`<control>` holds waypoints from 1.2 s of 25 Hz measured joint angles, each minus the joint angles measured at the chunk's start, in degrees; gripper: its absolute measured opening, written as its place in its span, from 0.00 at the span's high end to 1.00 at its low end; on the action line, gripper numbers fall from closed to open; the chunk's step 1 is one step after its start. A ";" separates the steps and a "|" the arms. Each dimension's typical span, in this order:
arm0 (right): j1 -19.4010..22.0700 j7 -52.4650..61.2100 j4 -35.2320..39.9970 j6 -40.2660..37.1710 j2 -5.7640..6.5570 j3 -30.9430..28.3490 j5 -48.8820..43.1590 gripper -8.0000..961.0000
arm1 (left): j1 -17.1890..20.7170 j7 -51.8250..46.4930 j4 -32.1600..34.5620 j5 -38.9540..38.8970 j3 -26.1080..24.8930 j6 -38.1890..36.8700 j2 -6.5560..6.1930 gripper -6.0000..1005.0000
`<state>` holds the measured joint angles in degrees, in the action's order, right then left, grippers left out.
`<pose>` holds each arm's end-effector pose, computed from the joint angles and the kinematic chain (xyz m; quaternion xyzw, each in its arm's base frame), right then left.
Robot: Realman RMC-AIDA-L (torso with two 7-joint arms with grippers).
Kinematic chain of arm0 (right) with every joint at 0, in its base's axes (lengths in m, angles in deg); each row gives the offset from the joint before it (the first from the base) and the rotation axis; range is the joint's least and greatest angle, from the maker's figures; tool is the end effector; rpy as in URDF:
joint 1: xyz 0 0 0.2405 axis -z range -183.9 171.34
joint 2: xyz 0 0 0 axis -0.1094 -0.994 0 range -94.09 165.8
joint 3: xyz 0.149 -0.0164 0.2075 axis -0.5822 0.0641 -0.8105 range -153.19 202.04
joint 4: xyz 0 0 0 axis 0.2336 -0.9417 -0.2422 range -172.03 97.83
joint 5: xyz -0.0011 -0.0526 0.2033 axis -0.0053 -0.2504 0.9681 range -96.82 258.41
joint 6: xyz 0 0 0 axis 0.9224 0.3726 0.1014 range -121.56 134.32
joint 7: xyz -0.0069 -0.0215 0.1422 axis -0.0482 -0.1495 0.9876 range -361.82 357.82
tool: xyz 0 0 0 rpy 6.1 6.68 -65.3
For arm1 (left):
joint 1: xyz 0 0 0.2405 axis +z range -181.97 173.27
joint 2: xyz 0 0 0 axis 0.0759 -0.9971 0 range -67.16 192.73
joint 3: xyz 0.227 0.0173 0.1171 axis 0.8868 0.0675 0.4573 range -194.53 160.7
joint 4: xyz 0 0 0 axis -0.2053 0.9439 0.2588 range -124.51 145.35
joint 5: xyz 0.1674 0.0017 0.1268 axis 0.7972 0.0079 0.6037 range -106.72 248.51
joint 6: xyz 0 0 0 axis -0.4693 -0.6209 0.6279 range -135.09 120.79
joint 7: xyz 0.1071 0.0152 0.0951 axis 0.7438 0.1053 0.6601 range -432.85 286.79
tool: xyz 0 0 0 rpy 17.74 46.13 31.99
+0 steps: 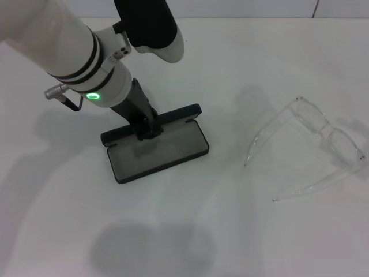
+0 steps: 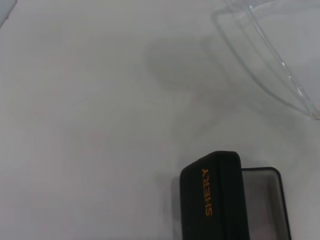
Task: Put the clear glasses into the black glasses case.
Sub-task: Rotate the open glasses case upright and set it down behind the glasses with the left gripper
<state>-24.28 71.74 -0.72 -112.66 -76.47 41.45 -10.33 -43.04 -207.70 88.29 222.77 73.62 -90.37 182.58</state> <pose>0.2960 0.2476 0.1375 -0.8164 0.1135 0.5031 0.2597 -0.1406 0.3622 -0.0319 -0.9544 -0.1039 0.2232 0.1686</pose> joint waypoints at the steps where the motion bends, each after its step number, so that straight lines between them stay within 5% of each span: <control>1: 0.03 0.00 -0.03 -0.02 0.00 -0.02 0.00 0.21 | 0.11 -0.02 0.44 0.00 0.26 -0.02 0.00 0.55; 10: 0.96 -0.01 -0.05 -0.69 -0.08 -0.07 0.00 0.21 | 2.28 -0.62 5.63 0.02 2.44 0.04 0.03 0.80; 20: 2.79 -0.40 -0.14 -1.78 -0.40 -0.13 2.74 0.21 | 10.38 -2.57 19.45 1.01 12.47 5.33 0.15 0.79; 30: 3.83 -1.88 -2.13 -3.22 -0.44 -0.85 4.12 0.22 | 9.41 -3.20 18.86 8.80 28.90 12.62 0.39 0.77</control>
<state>-20.45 69.86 -2.85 -115.88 -76.91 40.60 -6.21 -33.62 -210.89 107.14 231.57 102.52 -77.75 182.97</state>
